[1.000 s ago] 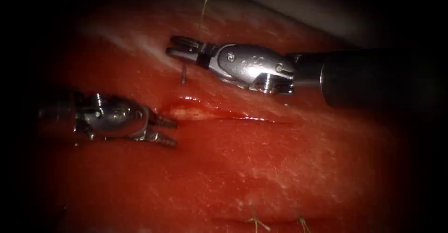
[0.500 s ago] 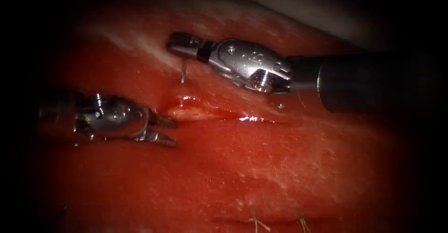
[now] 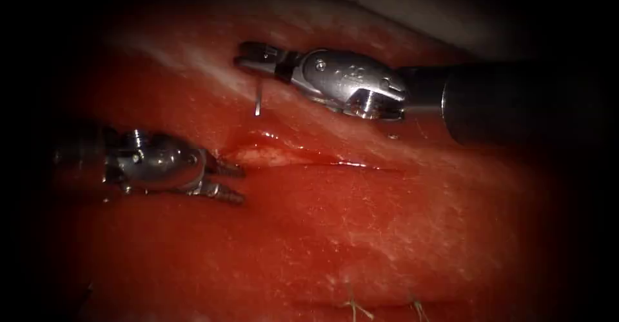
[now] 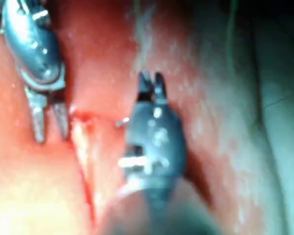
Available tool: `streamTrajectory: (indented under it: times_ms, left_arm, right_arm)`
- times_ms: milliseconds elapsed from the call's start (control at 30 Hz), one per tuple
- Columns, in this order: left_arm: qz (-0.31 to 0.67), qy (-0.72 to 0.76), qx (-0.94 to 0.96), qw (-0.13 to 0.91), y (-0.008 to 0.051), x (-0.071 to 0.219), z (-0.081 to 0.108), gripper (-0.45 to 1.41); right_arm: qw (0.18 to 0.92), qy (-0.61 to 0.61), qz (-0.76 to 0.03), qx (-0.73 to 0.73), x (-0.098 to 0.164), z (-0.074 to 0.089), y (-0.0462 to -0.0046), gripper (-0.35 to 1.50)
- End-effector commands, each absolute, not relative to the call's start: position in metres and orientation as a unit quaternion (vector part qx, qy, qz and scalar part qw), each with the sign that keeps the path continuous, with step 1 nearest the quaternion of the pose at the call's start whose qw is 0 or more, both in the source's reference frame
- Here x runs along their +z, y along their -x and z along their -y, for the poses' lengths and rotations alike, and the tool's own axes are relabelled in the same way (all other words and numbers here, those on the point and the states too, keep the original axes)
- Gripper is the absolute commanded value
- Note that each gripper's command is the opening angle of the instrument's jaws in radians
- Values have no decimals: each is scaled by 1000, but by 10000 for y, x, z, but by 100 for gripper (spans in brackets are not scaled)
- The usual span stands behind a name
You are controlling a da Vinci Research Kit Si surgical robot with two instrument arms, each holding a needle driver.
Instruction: Wound Closure
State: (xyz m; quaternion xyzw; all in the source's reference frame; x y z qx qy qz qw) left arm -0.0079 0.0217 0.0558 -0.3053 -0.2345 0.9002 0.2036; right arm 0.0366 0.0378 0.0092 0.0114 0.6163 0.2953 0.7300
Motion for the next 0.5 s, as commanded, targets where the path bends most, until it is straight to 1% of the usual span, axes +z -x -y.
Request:
streamTrajectory:
  times_ms: [33,167,200,367,500]
  left_arm:
    - [235,306,900,203,84,564,-213,12]
    - [235,306,900,203,84,563,-213,12]
    - [235,306,900,203,84,563,-212,12]
    - [235,306,900,203,84,563,-212,12]
    - [236,306,900,203,84,563,-212,12]
  right_arm:
    - [729,-10,-617,296,94,-383,-375,-35]
    - [725,-37,-615,307,98,-379,-379,-35]
    - [721,-59,-611,321,101,-376,-381,-35]
    - [714,-82,-605,343,100,-375,-379,-35]
    - [703,-127,-589,377,100,-375,-376,-35]
